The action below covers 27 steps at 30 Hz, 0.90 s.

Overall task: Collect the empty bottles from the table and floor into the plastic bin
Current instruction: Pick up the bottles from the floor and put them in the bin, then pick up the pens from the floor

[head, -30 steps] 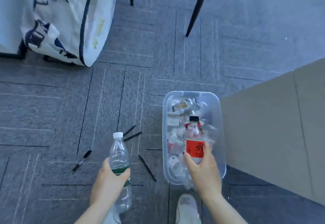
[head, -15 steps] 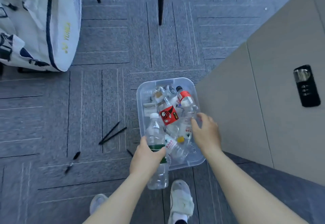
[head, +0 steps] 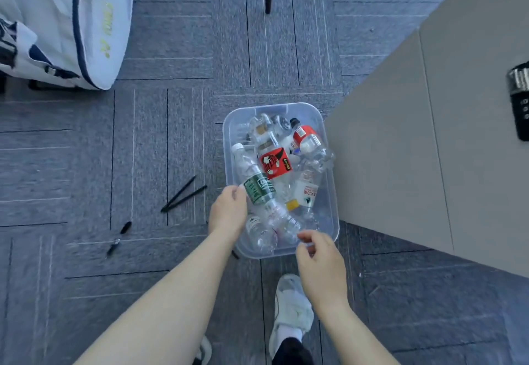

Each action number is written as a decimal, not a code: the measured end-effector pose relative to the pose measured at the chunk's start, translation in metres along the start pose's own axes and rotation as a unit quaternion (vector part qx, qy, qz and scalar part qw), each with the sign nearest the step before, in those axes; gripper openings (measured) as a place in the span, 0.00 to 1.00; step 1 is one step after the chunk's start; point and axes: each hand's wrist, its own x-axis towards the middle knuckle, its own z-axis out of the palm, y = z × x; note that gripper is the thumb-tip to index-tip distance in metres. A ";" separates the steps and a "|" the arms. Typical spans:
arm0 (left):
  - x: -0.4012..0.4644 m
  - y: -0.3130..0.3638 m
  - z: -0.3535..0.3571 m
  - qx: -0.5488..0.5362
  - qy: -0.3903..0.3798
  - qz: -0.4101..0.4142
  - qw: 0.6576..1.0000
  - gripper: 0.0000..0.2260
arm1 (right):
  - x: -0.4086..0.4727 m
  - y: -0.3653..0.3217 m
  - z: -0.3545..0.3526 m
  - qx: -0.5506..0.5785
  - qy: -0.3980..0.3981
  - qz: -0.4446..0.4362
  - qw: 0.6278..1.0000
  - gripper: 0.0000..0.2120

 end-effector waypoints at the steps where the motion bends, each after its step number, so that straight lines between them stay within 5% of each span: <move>1: -0.003 -0.013 -0.007 0.016 0.006 -0.004 1.000 0.17 | -0.004 -0.005 0.005 0.000 -0.008 -0.006 1.000 0.09; 15: 0.056 -0.195 -0.108 0.157 0.028 -0.051 0.986 0.14 | 0.027 -0.062 0.227 -0.206 -0.190 -0.055 0.958 0.16; 22: 0.175 -0.248 -0.083 0.253 0.082 0.037 0.963 0.22 | 0.098 0.018 0.343 -0.344 -0.140 -0.029 0.928 0.16; 27: 0.261 -0.260 -0.031 0.387 0.105 0.122 0.908 0.25 | 0.140 0.067 0.385 -0.460 -0.105 -0.090 0.877 0.14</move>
